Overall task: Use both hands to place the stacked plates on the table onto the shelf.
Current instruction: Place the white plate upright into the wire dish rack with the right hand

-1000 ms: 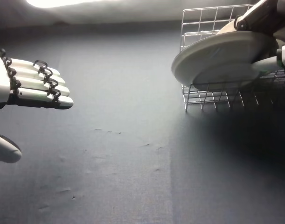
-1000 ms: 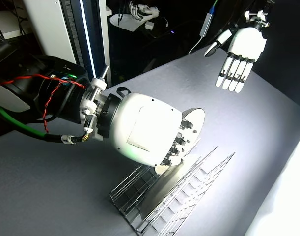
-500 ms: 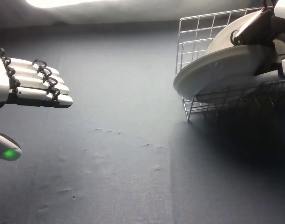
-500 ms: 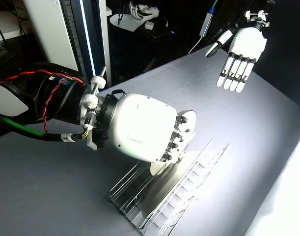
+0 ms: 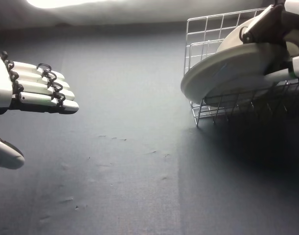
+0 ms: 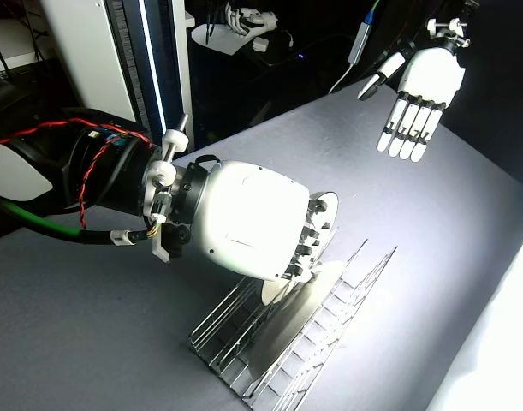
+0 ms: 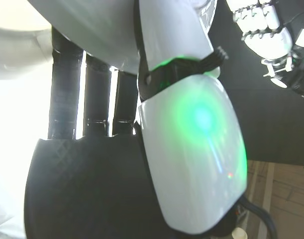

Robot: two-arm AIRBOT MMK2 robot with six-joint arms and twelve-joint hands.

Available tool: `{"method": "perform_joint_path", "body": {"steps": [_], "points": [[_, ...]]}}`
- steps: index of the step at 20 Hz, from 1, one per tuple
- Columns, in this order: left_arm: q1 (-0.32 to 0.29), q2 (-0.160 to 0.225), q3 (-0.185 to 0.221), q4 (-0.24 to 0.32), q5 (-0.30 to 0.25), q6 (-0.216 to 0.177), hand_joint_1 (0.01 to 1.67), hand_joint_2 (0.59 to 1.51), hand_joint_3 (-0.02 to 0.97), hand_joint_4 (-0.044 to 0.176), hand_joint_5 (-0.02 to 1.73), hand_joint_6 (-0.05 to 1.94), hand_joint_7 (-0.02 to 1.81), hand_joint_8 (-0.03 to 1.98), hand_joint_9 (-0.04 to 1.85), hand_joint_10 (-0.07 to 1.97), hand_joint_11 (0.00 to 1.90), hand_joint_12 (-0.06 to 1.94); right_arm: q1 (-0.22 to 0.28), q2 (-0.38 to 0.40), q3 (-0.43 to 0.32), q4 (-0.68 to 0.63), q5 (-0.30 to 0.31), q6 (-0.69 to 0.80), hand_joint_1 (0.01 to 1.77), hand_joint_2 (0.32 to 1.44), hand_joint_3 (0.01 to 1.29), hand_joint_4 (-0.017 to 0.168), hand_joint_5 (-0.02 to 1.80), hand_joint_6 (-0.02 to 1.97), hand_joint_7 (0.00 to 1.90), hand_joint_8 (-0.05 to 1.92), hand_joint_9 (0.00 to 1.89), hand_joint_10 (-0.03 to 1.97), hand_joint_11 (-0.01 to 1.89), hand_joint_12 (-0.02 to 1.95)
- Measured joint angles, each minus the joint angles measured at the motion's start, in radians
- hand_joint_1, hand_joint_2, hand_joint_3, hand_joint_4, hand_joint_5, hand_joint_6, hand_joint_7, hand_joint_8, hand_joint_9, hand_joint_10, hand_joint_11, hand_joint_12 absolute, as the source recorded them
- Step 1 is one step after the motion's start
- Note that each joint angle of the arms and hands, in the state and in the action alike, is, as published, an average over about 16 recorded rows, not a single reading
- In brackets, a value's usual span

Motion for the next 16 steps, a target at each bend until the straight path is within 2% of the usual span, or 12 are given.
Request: {"method": "perform_joint_path", "body": {"steps": [9,16], "points": [[0.000,-0.004,0.000,0.000,0.000,0.000,0.02,1.173,0.016,0.004,0.02,0.01,0.03,0.01,0.02,0.01,0.02,0.01,0.026,-0.005,0.000,-0.014,-0.006,-0.007,1.35,1.04,0.01,-0.006,0.84,0.42,0.95,0.32,0.92,0.37,0.68,1.05],[-0.008,-0.007,-0.003,-0.001,-0.013,0.000,0.01,1.173,0.016,0.004,0.03,0.01,0.04,0.01,0.02,0.01,0.02,0.01,0.053,-0.009,-0.002,-0.061,0.014,-0.009,1.20,1.08,0.01,-0.003,0.69,0.05,0.77,0.02,0.75,0.02,0.44,0.92]]}}
